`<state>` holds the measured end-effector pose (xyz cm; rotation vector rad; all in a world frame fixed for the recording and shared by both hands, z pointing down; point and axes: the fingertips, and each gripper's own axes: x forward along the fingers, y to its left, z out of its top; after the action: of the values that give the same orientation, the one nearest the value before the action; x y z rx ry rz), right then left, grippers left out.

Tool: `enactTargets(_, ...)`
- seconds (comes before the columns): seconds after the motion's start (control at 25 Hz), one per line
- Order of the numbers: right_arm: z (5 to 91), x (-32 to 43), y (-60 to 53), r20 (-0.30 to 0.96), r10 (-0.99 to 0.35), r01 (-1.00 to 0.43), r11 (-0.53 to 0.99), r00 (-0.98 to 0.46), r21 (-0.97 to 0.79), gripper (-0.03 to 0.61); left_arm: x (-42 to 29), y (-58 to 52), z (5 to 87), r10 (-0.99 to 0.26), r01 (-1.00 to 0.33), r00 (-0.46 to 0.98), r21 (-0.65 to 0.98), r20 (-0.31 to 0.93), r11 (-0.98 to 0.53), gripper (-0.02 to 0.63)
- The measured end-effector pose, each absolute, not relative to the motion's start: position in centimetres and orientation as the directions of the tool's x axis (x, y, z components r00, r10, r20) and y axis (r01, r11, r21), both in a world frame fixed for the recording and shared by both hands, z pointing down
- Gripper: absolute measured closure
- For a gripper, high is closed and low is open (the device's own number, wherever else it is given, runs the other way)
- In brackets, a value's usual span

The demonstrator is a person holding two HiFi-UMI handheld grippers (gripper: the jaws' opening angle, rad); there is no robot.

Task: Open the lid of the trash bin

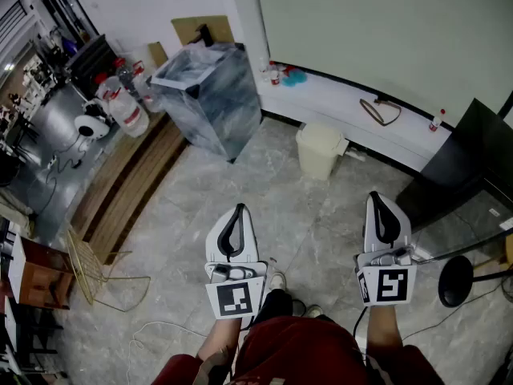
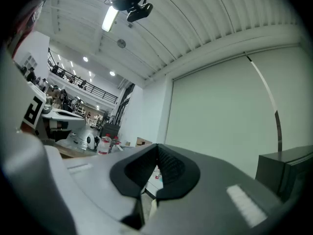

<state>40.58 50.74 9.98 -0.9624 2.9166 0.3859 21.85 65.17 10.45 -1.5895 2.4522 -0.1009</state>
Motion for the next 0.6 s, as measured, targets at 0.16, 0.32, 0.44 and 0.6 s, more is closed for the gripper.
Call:
enactTargets(0.16,9.8,39.5,50.2,-0.117,-0.595,-0.606,0.769,-0.795,0.203,0.578,20.1,65.0,10.5,-0.906,-0.891,-0.398,-0.172,-0.148,0.419,0.609)
enactTargets(0.32,10.0,37.7,49.7,-0.109,-0.589,-0.597,0.77,-0.801,0.225,0.578,18.4,64.3,11.0,-0.905,-0.894,-0.398,-0.158,-0.148,0.419,0.609)
enactTargets(0.44,10.0,36.3,49.2,-0.117,-0.58,-0.591,0.779,-0.806,0.21,0.578,17.4,63.6,11.4,-0.907,-0.898,-0.397,-0.147,-0.143,0.416,0.609)
enactTargets(0.6,10.0,34.0,48.5,-0.131,-0.57,-0.585,0.792,-0.811,0.178,0.578,15.1,63.1,11.9,-0.905,-0.896,-0.407,-0.135,-0.129,0.422,0.609)
